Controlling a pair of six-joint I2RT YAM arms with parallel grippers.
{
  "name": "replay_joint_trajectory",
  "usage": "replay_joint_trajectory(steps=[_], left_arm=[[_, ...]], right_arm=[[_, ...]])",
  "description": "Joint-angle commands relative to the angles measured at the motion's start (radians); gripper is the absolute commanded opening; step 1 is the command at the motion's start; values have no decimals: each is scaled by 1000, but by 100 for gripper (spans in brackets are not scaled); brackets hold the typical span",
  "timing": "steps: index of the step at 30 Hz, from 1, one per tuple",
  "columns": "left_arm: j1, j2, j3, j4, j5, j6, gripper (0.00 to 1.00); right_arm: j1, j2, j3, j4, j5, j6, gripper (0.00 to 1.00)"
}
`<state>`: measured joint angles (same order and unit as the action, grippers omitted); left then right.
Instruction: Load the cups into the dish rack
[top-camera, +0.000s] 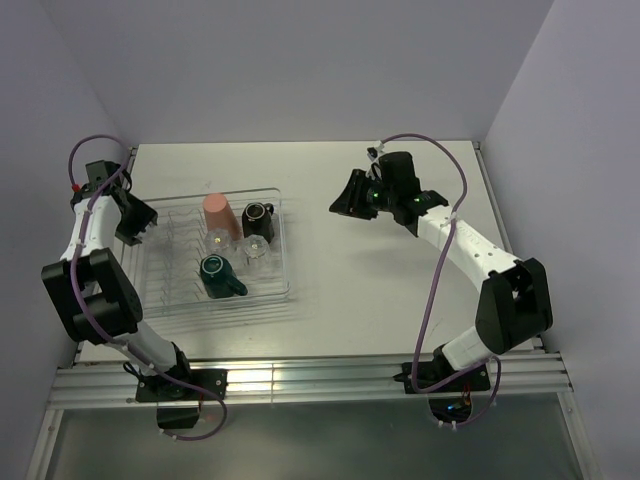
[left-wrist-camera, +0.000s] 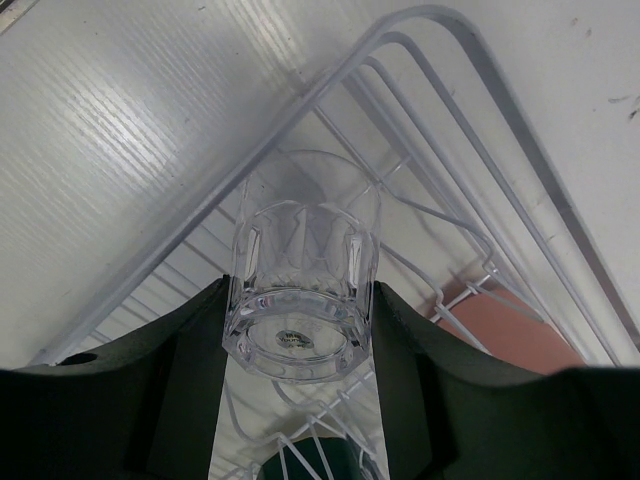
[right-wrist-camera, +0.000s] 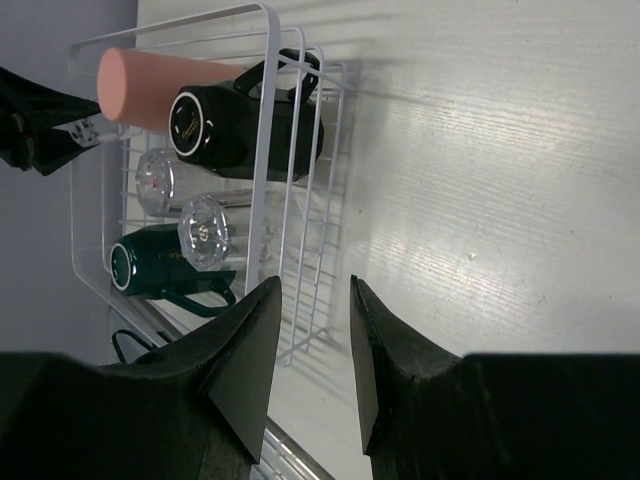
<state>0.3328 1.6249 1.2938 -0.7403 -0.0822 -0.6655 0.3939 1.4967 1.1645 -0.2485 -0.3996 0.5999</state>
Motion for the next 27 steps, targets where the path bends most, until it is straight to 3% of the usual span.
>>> replay_joint_trajectory(steps=[1,19,26,27], left_arm=[[12,21,4,50,15,9,0],[15,110,-16,90,45,6,1],[15,118,-24,102,48,7,45],[15,116,-24,102,50,10,48]], right_arm=[[-4,10,17,11,-8,-23,41],[-6,33,29,5,-7,-25,41],[-4,37,29,2,-4,-26,41],[-4,37,31,2,-4,-26,41]])
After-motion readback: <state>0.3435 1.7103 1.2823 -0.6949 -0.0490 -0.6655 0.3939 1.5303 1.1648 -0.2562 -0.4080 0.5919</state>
